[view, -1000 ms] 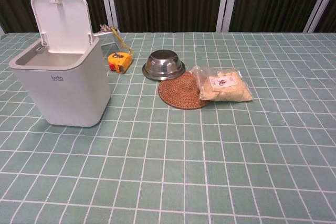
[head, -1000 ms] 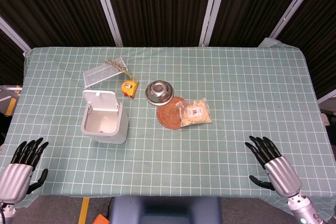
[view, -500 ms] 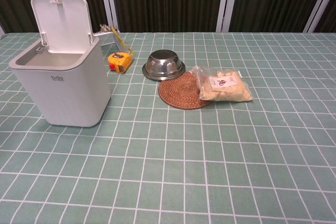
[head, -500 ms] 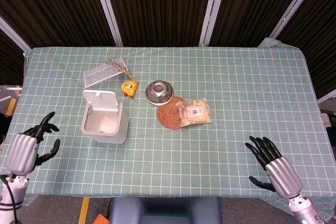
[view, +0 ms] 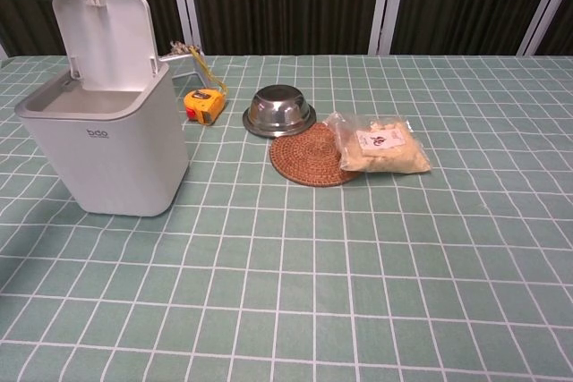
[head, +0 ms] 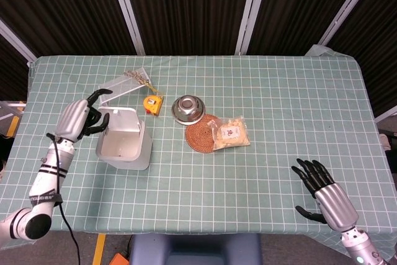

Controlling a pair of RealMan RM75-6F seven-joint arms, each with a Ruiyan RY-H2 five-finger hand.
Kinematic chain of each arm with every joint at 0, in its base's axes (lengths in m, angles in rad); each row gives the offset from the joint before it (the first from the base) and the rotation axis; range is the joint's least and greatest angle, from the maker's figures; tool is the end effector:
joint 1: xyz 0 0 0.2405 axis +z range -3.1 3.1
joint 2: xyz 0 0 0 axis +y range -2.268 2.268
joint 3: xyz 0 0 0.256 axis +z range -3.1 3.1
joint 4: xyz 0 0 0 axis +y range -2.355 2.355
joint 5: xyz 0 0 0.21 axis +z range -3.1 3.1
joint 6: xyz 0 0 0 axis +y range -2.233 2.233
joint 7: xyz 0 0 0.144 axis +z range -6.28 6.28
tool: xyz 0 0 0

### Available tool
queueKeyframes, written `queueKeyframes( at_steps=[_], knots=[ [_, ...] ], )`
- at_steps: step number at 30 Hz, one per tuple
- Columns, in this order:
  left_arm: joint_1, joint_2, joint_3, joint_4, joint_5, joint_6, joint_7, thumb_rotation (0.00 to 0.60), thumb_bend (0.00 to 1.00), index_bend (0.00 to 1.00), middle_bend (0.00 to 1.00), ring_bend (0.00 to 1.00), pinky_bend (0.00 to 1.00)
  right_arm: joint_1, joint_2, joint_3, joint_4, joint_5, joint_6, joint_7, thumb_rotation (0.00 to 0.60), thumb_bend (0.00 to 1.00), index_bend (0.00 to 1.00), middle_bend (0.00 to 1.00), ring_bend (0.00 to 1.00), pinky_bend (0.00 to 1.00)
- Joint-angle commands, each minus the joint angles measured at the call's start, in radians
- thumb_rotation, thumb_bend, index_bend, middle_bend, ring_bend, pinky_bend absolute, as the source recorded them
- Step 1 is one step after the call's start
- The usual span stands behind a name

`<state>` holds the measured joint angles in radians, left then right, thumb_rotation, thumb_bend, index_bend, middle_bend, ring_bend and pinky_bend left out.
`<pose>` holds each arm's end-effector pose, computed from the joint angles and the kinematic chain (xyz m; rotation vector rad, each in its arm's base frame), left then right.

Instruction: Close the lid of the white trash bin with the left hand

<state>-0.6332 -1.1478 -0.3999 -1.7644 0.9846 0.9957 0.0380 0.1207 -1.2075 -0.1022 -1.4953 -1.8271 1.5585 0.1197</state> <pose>-0.1498 0.3678 0.1370 -1.4557 -1.1762 -1.2308 -0.2846 -0.1521 0.1120 1.7122 -0.9007 1.1201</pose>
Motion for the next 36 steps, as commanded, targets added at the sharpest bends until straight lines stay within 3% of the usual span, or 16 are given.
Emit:
queueKeyframes(
  at_steps=[1,6,13,18,23,31,34,36],
  knots=[
    [-0.055,0.021,0.020,-0.021,-0.093,-0.067,0.101,0.600,0.53,0.27,1.00,1.00,1.00,-0.001,0.001,0.002,0.001,0.004,0.002,0.001,0.600,0.26,0.00,0.00,0.00,0.00],
    [-0.059,0.091,0.055,-0.093,-0.128,-0.106,0.131,0.600,0.60,0.33,1.00,1.00,1.00,-0.003,0.003,0.002,0.000,0.002,0.007,0.002,0.600,0.26,0.00,0.00,0.00,0.00],
    [-0.017,0.171,0.115,-0.202,-0.053,-0.078,0.146,0.600,0.62,0.36,1.00,1.00,1.00,-0.004,0.003,-0.005,-0.004,-0.011,0.012,0.005,0.600,0.26,0.00,0.00,0.00,0.00],
    [0.030,0.220,0.188,-0.274,0.045,-0.049,0.178,0.600,0.67,0.33,1.00,1.00,1.00,-0.005,0.003,-0.011,-0.006,-0.023,0.016,0.006,0.600,0.26,0.00,0.00,0.00,0.00],
    [0.036,0.244,0.252,-0.275,0.079,-0.109,0.185,0.600,0.70,0.31,1.00,1.00,1.00,-0.008,0.003,-0.017,-0.009,-0.032,0.021,0.005,0.600,0.26,0.00,0.00,0.00,0.00],
    [-0.015,0.213,0.303,-0.223,0.005,-0.190,0.236,0.600,0.70,0.28,1.00,1.00,1.00,-0.010,0.008,-0.022,-0.016,-0.034,0.021,0.012,0.600,0.26,0.00,0.00,0.00,0.00],
    [0.010,0.207,0.292,-0.241,0.050,-0.133,0.200,0.600,0.69,0.23,1.00,1.00,1.00,-0.012,0.010,-0.023,-0.016,-0.035,0.025,0.014,0.600,0.26,0.00,0.00,0.00,0.00],
    [0.063,0.202,0.283,-0.261,0.156,-0.030,0.151,0.600,0.67,0.16,1.00,1.00,1.00,-0.013,0.012,-0.023,-0.018,-0.035,0.027,0.016,0.600,0.26,0.00,0.00,0.00,0.00]
  ],
)
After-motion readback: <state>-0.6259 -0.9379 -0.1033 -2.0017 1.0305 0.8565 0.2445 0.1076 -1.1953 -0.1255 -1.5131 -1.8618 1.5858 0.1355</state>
